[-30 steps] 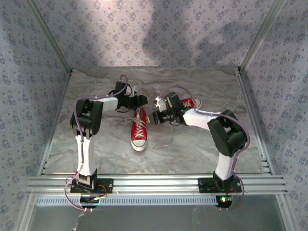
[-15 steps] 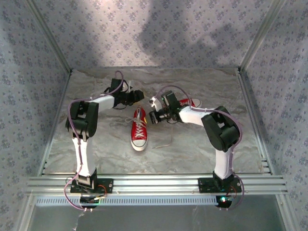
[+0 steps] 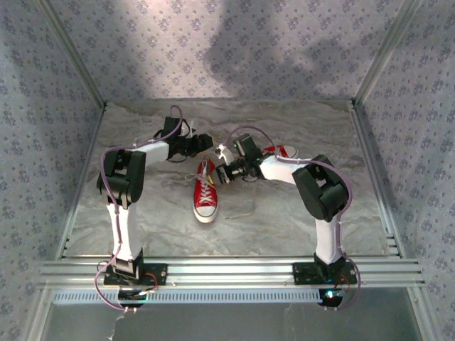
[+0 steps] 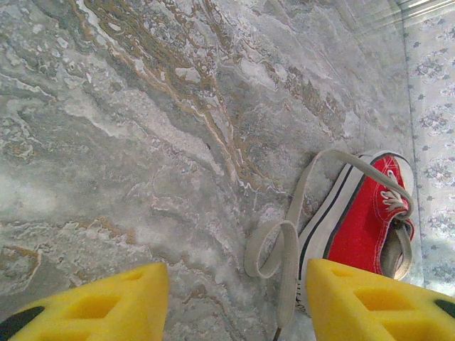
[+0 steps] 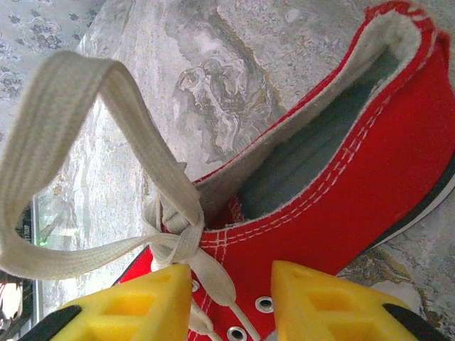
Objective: Tie the shoes
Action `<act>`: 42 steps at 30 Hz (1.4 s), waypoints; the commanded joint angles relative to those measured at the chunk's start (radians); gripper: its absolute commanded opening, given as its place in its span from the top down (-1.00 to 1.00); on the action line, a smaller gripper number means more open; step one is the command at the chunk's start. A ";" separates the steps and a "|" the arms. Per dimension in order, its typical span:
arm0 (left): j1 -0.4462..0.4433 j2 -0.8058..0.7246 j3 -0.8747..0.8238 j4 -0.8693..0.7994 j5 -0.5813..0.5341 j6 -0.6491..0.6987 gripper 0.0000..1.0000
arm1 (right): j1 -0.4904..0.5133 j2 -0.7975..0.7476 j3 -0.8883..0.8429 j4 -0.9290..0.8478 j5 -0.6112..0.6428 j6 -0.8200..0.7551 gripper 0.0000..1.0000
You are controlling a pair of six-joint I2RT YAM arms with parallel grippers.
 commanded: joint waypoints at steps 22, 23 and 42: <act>0.001 -0.087 -0.068 0.028 -0.016 -0.004 -0.08 | 0.010 0.012 0.007 -0.030 -0.011 -0.017 0.79; 0.005 -0.096 -0.075 0.028 -0.024 -0.005 -0.08 | 0.010 0.003 0.000 -0.030 0.003 -0.017 0.83; 0.023 -0.307 -0.249 -0.043 -0.269 0.000 -0.11 | 0.015 -0.101 -0.135 -0.106 0.240 -0.034 1.00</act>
